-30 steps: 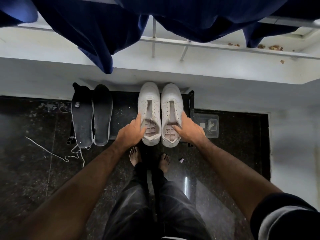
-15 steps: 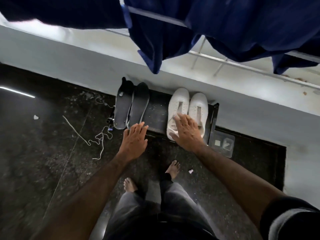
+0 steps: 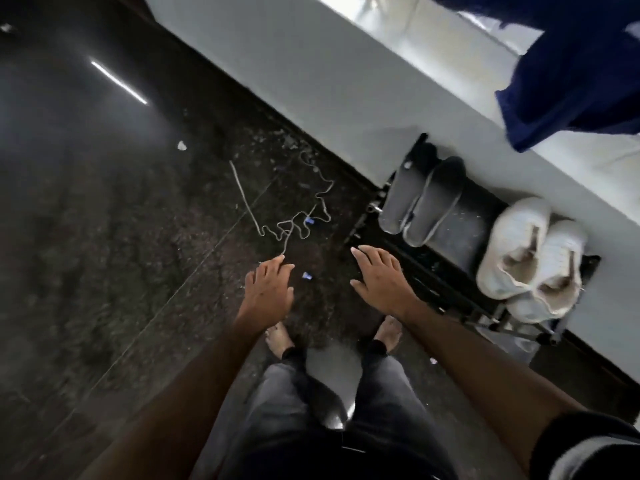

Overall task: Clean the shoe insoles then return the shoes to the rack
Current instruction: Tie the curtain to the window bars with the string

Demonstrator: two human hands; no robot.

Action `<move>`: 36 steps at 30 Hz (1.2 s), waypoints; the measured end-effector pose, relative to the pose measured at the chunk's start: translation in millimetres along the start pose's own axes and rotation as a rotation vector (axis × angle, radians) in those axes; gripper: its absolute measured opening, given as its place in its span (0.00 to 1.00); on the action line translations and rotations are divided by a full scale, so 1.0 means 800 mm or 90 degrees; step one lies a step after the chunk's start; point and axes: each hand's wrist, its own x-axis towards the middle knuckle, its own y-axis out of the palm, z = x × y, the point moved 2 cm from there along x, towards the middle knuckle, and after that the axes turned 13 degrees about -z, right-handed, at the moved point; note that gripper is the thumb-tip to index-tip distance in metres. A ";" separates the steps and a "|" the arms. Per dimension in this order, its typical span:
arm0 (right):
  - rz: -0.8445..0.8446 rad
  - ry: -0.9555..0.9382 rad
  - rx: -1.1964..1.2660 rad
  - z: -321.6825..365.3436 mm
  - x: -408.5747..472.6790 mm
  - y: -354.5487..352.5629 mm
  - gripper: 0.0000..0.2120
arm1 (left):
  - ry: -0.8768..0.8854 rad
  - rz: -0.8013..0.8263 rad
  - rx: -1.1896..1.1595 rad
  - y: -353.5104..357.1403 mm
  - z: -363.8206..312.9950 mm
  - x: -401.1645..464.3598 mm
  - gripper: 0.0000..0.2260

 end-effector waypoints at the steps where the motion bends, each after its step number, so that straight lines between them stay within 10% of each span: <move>1: 0.015 0.009 0.008 0.021 0.012 0.009 0.33 | -0.016 0.007 -0.008 -0.001 0.023 0.000 0.24; 14: 0.097 0.054 0.096 0.115 0.180 0.184 0.29 | -0.112 0.046 -0.053 0.077 0.193 0.108 0.24; 36: 0.220 0.067 0.140 0.052 0.340 0.796 0.30 | -0.035 0.237 -0.028 0.623 0.394 0.329 0.26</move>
